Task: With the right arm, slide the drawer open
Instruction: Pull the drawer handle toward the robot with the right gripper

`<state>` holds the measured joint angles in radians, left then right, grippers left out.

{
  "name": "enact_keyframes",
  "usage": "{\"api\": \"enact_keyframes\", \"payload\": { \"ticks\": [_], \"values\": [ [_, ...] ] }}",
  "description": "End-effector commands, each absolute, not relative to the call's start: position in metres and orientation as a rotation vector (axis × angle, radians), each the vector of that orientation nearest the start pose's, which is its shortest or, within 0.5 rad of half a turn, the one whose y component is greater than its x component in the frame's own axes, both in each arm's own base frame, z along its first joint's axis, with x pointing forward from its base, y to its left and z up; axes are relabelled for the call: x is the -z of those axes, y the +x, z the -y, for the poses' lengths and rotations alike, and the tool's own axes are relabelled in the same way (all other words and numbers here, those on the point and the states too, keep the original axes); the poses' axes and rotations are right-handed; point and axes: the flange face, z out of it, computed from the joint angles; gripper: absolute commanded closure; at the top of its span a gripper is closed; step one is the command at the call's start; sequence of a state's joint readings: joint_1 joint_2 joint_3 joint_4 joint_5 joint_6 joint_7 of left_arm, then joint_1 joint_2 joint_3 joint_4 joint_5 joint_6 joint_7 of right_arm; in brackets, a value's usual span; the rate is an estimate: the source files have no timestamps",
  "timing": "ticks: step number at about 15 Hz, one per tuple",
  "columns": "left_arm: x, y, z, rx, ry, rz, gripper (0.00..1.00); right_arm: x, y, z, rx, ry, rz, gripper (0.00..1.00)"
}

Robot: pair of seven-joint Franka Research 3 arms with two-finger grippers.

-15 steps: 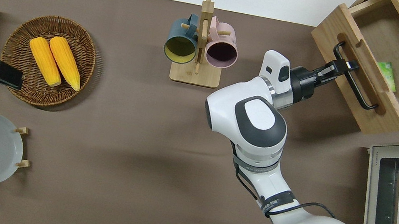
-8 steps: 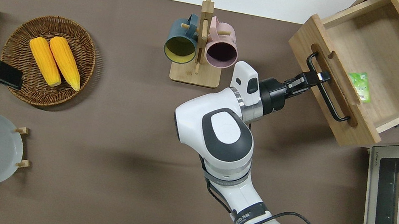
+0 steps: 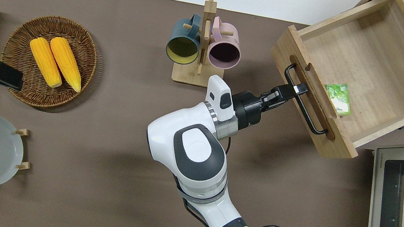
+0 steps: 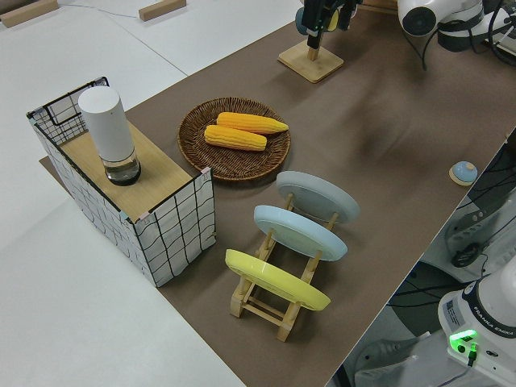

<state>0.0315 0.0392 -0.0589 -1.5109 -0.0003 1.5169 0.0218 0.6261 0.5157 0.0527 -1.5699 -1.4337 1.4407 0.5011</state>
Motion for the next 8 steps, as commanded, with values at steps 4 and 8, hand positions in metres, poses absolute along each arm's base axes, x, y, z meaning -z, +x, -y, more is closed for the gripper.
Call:
{"api": "enact_keyframes", "payload": {
  "ticks": [4, 8],
  "values": [
    [-0.6302, 0.5629, 0.0135, -0.060, -3.126, -0.092, 0.01, -0.3948, 0.5854, -0.3411, -0.375, 1.612, -0.479, 1.000],
    [-0.6302, 0.5629, 0.0135, -0.060, -3.126, -0.092, 0.01, -0.3938, 0.5855, -0.3412, -0.384, 1.616, -0.469, 0.004]
  ]
}}
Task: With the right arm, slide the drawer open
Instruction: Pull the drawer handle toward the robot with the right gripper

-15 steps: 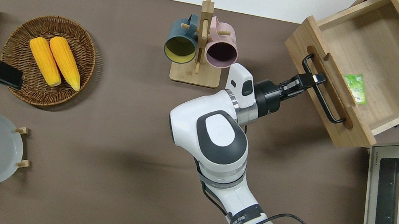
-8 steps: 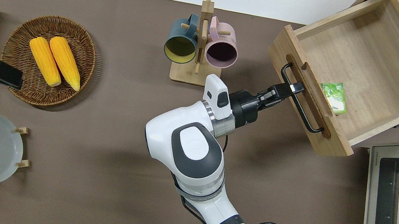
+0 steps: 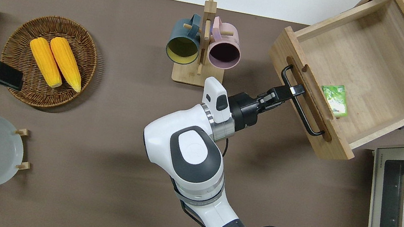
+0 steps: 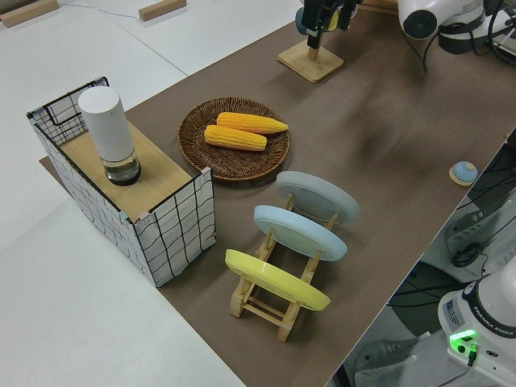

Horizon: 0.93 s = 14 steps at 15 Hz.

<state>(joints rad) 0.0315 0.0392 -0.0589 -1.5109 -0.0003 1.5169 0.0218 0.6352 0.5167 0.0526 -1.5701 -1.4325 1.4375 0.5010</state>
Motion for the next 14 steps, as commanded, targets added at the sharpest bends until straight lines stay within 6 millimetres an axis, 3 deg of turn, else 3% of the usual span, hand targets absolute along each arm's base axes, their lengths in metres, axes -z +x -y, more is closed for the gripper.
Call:
{"api": "enact_keyframes", "payload": {
  "ticks": [1, 14],
  "values": [
    [-0.6302, 0.5629, 0.0135, -0.060, -3.126, -0.092, 0.01, -0.3939, 0.5856, -0.3414, -0.390, 1.616, -0.467, 0.011],
    [-0.6295, 0.5629, 0.0135, -0.062, -3.126, -0.092, 0.01, -0.3992, 0.5881, -0.3438, -0.404, 1.629, -0.457, 0.011]
  ]
}}
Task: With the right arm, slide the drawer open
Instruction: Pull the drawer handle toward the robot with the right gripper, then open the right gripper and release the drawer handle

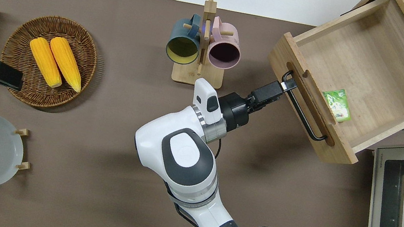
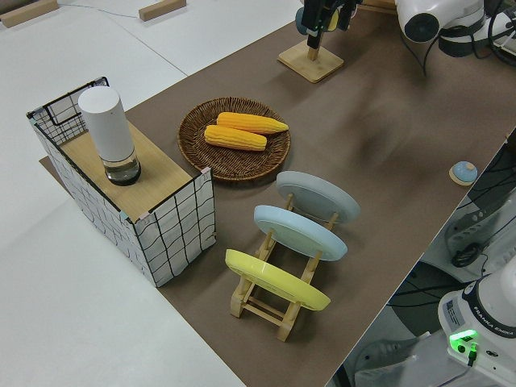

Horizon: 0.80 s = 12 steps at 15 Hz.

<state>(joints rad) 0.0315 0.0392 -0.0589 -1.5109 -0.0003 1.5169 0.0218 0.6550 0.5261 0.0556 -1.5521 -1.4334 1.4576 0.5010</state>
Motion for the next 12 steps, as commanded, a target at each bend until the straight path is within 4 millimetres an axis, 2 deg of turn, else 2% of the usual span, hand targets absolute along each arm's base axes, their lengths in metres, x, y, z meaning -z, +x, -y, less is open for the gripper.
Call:
{"api": "enact_keyframes", "payload": {
  "ticks": [1, 4, 9, 12],
  "values": [
    [-0.629, 0.563, 0.013, -0.062, -3.126, -0.092, 0.01, -0.404, 0.588, -0.346, -0.403, 1.656, -0.451, 0.011],
    [-0.629, 0.563, 0.013, -0.062, -3.126, -0.092, 0.01, -0.422, 0.586, -0.358, -0.405, 1.770, -0.427, 0.011],
    [-0.630, 0.563, 0.013, -0.060, -3.126, -0.092, 0.01, -0.478, 0.570, -0.393, -0.438, 2.028, -0.397, 0.011],
    [-0.629, 0.563, 0.013, -0.062, -3.126, -0.092, 0.01, -0.516, 0.558, -0.392, -0.451, 2.187, -0.376, 0.011]
  ]
}}
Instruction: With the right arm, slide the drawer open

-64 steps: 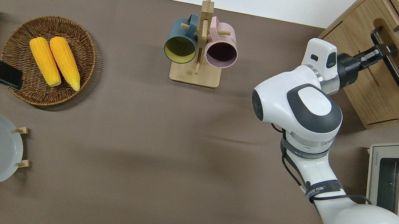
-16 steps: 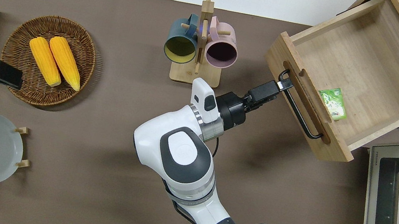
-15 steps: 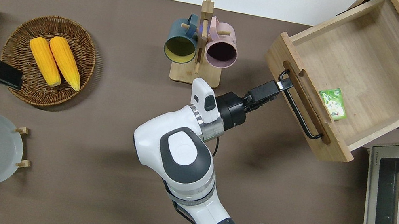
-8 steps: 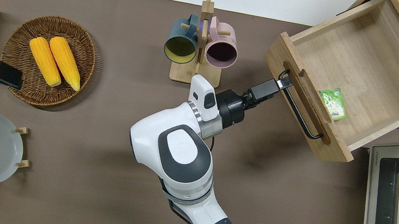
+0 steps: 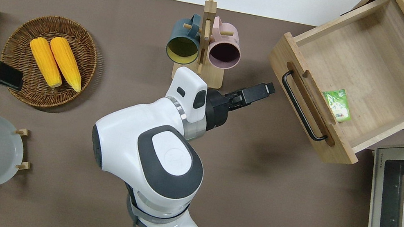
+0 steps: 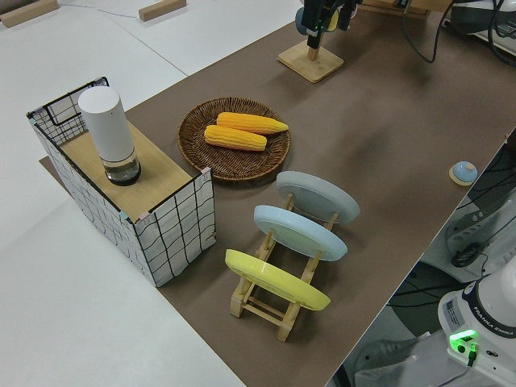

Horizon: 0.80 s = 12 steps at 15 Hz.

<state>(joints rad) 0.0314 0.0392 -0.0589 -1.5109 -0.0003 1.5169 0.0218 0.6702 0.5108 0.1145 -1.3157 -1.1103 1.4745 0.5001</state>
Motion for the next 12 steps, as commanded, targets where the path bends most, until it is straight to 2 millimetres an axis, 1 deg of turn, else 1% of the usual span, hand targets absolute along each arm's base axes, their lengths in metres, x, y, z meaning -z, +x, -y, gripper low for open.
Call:
{"api": "enact_keyframes", "payload": {
  "ticks": [1, 2, 5, 7, 9, 10, 11, 12],
  "values": [
    [-0.629, 0.563, 0.013, -0.062, -3.126, -0.092, 0.01, -0.533, 0.553, -0.388, -0.451, 2.258, -0.362, 0.011],
    [-0.630, 0.563, 0.013, -0.060, -3.126, -0.092, 0.01, -0.548, 0.551, -0.379, -0.439, 2.335, -0.338, 0.011],
    [-0.630, 0.563, 0.013, -0.060, -3.126, -0.092, 0.01, -0.595, 0.550, -0.339, -0.400, 2.565, -0.242, 0.011],
    [-0.630, 0.563, 0.013, -0.060, -3.126, -0.092, 0.01, -0.622, 0.551, -0.306, -0.363, 2.706, -0.172, 0.011],
    [-0.630, 0.563, 0.013, -0.060, -3.126, -0.092, 0.01, -0.645, 0.551, -0.273, -0.326, 2.816, -0.135, 0.011],
    [-0.629, 0.563, 0.013, -0.065, -3.126, -0.092, 0.01, -0.656, 0.552, -0.254, -0.308, 2.867, -0.128, 0.011],
    [-0.629, 0.563, 0.013, -0.062, -3.126, -0.092, 0.01, -0.670, 0.555, -0.223, -0.284, 2.939, -0.134, 0.011],
    [-0.629, 0.563, 0.013, -0.062, -3.126, -0.092, 0.01, -0.679, 0.560, -0.186, -0.258, 2.996, -0.133, 0.011]
  ]
}}
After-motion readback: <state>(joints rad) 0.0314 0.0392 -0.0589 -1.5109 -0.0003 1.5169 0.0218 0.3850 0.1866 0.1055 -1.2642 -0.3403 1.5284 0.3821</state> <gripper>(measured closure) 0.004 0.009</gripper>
